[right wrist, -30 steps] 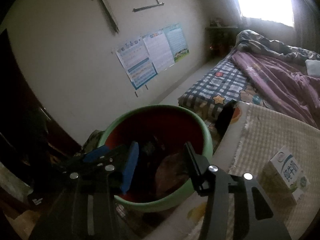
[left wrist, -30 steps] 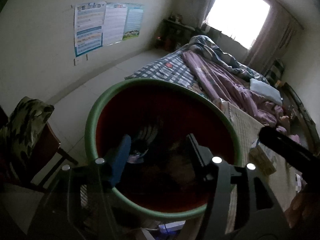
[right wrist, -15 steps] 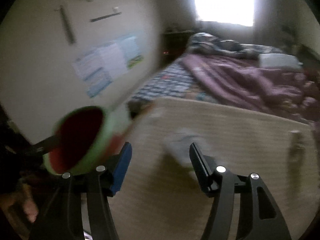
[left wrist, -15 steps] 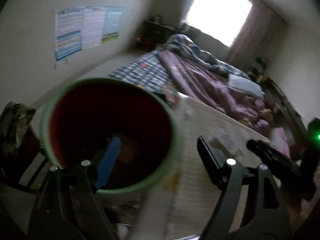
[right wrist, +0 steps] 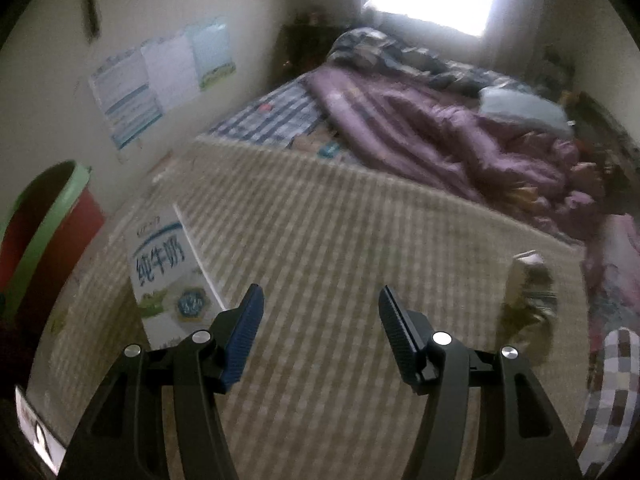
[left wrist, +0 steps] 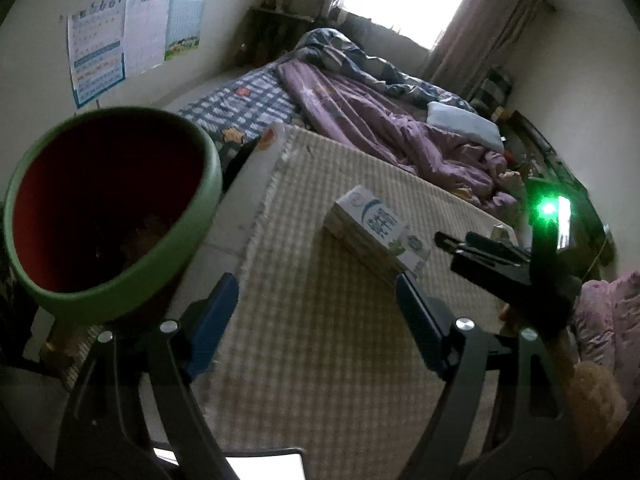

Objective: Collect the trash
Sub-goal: 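Move both grippers back over the milk carton and floral cup on the mat, then grasp the white milk carton with the left gripper while the right grasps the floral paper cup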

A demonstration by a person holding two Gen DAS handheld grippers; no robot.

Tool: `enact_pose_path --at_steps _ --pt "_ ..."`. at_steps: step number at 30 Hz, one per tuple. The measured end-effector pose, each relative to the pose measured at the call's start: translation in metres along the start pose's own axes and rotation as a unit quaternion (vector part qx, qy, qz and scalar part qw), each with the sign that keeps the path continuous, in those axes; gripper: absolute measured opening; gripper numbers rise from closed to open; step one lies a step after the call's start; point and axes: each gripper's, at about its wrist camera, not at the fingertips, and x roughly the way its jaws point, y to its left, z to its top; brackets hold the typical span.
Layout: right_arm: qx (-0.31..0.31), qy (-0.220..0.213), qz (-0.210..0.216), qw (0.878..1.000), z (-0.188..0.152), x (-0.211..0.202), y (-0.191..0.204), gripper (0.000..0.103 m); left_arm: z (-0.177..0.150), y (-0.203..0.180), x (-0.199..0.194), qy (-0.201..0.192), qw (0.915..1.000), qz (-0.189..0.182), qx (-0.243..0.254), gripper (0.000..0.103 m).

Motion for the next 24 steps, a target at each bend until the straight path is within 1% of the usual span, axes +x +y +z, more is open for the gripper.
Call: enact_pose_path --at_steps 1,3,5,7,9,11,13,14,16,17,18,19,21,23,24 --pt "-0.008 0.007 0.024 1.000 -0.003 0.001 0.002 0.058 -0.001 -0.004 0.002 0.002 1.0000 0.003 -0.001 0.078" --pt "-0.029 0.012 0.045 0.998 -0.011 -0.004 0.012 0.058 -0.002 -0.008 0.006 0.002 0.9999 0.010 -0.002 0.078" --pt "-0.060 0.020 0.081 0.995 -0.021 -0.011 0.025 0.058 -0.003 -0.012 0.012 0.004 0.9997 0.020 -0.010 0.079" --pt "-0.092 0.018 0.105 0.990 -0.031 -0.020 0.039 0.058 -0.001 -0.013 0.020 0.009 0.9994 0.026 -0.020 0.080" --pt "-0.102 0.004 0.099 0.990 -0.038 -0.030 0.042 0.058 0.001 -0.015 0.029 0.017 0.9991 0.030 -0.025 0.080" --pt "-0.076 -0.017 0.094 0.993 -0.040 -0.044 0.029 0.058 0.005 -0.022 0.040 0.024 0.9988 0.037 -0.020 0.080" --pt "-0.029 -0.045 0.071 0.996 -0.041 -0.057 0.003 0.060 0.009 -0.030 0.049 0.030 0.9986 0.041 -0.010 0.080" --pt "-0.008 -0.055 0.059 0.997 -0.040 -0.061 -0.009 0.063 0.012 -0.036 0.055 0.033 0.9985 0.043 -0.003 0.080" --pt "0.046 -0.076 0.030 0.996 -0.039 -0.071 -0.042 0.070 0.015 -0.050 0.069 0.041 0.9978 0.049 0.015 0.080" --pt "0.064 -0.082 0.020 0.994 -0.039 -0.073 -0.055 0.070 0.016 -0.054 0.075 0.046 0.9973 0.052 0.023 0.080" --pt "0.081 -0.084 0.010 0.993 -0.039 -0.075 -0.067 0.070 0.016 -0.060 0.084 0.055 0.9962 0.058 0.035 0.080" --pt "0.102 -0.081 -0.005 0.992 -0.039 -0.075 -0.084 0.071 0.015 -0.062 0.089 0.060 0.9954 0.062 0.041 0.080" --pt "0.127 -0.071 -0.021 0.989 -0.039 -0.074 -0.107 0.071 0.012 -0.068 0.103 0.073 0.9934 0.071 0.052 0.080" --pt "0.147 -0.070 -0.025 0.986 -0.041 -0.073 -0.122 0.071 0.011 -0.068 0.111 0.082 0.9922 0.076 0.056 0.080" --pt "0.154 -0.068 -0.028 0.985 -0.041 -0.072 -0.130 0.071 0.010 -0.068 0.114 0.086 0.9918 0.076 0.056 0.077"
